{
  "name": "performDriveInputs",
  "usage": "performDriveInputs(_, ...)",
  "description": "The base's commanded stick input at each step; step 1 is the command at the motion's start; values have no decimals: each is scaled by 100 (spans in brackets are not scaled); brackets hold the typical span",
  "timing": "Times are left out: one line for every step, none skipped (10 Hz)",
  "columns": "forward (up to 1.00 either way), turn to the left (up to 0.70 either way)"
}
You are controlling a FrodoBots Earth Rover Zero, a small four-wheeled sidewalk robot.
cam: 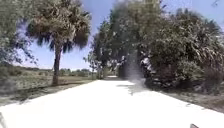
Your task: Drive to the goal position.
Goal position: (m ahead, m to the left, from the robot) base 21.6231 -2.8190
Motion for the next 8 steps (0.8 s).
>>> performDriveInputs(70,0)
performDriveInputs(70,0)
performDriveInputs(70,0)
performDriveInputs(70,0)
performDriveInputs(70,0)
performDriveInputs(70,0)
performDriveInputs(70,0)
performDriveInputs(70,0)
